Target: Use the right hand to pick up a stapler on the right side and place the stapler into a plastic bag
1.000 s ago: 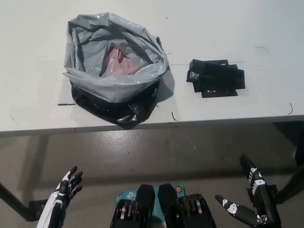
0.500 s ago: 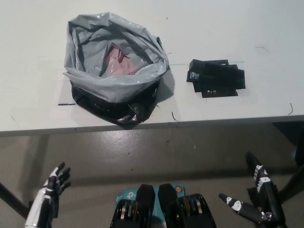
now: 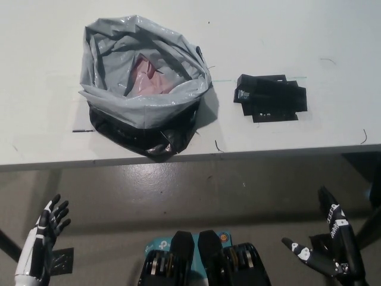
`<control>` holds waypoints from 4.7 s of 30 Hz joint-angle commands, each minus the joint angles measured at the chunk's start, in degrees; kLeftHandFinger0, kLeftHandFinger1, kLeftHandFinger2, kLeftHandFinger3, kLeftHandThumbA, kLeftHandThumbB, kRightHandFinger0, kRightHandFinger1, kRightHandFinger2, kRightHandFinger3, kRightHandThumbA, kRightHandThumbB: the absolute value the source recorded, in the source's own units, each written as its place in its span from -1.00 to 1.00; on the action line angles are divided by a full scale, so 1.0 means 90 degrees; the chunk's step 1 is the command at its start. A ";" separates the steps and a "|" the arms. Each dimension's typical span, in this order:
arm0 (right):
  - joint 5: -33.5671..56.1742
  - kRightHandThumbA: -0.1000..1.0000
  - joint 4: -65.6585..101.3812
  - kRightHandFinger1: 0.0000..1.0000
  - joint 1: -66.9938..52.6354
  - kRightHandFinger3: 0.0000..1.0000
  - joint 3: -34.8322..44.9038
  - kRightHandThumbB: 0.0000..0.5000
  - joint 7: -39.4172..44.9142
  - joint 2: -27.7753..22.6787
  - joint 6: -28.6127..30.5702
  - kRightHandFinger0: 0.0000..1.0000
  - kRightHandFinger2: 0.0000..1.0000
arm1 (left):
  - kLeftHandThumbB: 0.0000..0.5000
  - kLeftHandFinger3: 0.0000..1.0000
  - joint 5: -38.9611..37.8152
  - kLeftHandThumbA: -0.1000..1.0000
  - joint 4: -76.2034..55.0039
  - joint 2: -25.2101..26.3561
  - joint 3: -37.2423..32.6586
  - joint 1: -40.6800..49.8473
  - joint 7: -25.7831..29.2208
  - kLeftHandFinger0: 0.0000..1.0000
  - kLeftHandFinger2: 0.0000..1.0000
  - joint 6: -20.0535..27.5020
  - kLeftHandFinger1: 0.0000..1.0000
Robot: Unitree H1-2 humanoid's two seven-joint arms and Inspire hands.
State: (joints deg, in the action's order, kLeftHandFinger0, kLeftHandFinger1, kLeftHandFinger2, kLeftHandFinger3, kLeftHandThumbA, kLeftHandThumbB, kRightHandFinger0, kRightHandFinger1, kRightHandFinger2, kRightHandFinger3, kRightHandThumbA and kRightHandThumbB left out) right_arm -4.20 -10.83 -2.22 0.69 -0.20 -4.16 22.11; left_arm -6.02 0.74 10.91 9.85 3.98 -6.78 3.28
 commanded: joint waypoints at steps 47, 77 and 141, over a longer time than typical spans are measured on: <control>-0.0026 1.00 -0.0001 1.00 0.0259 1.00 0.0121 0.43 -0.0167 0.0030 0.0152 1.00 1.00 | -0.94 1.00 0.0157 1.00 -0.0093 0.0072 -0.0104 0.0082 -0.0008 1.00 1.00 -0.0043 1.00; -0.0581 0.90 0.0253 1.00 0.0065 1.00 0.0167 0.44 -0.1001 0.0132 0.0536 1.00 1.00 | -0.97 1.00 0.0211 1.00 -0.0442 0.0152 -0.0428 0.0532 -0.0143 1.00 1.00 -0.0047 1.00; -0.0253 0.83 0.3732 1.00 0.1468 1.00 0.0026 0.57 -0.0085 -0.1016 -0.1477 1.00 1.00 | -0.85 1.00 0.0358 1.00 -0.0491 0.0429 -0.0504 0.0339 -0.0087 1.00 1.00 -0.0140 1.00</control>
State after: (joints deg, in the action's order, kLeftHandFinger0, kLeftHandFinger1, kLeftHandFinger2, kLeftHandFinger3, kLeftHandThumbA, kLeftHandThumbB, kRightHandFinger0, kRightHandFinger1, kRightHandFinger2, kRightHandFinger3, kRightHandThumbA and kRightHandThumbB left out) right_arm -8.47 5.71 0.86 -2.47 -6.67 -6.17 22.15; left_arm -3.31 -2.43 13.53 5.17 7.95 -7.28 1.74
